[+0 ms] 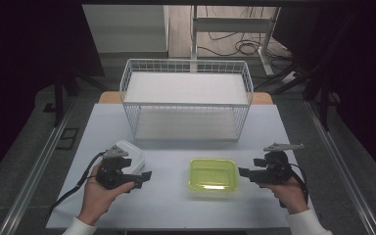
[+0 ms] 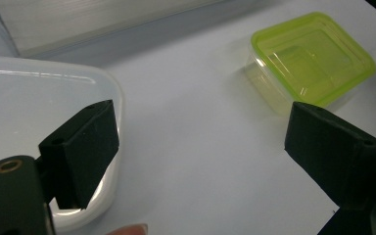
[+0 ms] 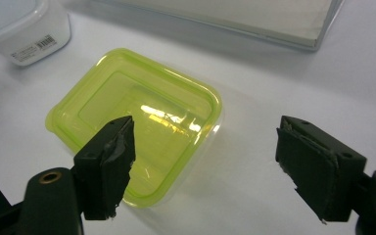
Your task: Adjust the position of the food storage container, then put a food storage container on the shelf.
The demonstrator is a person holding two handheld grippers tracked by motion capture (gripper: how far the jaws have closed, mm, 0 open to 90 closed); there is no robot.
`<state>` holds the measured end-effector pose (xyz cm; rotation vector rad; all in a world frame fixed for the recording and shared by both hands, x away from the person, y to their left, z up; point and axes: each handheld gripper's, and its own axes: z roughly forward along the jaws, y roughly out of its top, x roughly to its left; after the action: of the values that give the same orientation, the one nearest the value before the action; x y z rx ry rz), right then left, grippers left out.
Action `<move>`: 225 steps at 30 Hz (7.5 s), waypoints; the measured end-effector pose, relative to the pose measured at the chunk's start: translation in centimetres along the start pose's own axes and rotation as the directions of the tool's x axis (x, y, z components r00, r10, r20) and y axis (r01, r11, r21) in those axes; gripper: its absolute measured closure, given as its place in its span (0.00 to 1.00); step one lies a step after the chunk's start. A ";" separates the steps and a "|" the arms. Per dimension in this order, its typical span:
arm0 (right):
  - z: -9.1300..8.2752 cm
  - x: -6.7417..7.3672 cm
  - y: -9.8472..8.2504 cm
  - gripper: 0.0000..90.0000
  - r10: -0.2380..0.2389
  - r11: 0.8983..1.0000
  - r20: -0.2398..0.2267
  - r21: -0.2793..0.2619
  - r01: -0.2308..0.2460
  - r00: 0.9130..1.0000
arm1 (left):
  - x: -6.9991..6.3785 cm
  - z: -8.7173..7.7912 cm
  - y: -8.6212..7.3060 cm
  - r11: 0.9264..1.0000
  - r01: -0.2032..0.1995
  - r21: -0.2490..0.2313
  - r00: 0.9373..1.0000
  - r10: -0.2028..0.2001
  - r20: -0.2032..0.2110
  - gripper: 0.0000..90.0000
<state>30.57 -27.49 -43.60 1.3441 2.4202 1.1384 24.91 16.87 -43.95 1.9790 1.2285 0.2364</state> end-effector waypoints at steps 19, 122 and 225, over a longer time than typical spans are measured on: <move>-0.5 -0.4 0.2 0.29 0.076 0.997 -0.030 -0.033 -0.077 0.997 | -3.8 2.6 2.6 0.997 0.056 0.058 0.997 -0.058 0.046 0.22; 1.1 0.9 1.5 0.88 0.174 0.976 -0.268 -0.083 -0.203 0.947 | -3.1 7.0 5.3 0.967 0.255 0.024 0.875 -0.241 0.420 0.89; 0.2 0.8 21.4 0.88 0.006 0.956 -0.273 -0.279 -0.085 0.962 | 5.2 0.6 22.5 0.968 0.184 -0.171 0.913 -0.104 0.395 0.90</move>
<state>44.44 -20.11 -29.03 1.2264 2.2788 1.7117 43.22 15.67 -29.84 1.6486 1.0419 -0.0965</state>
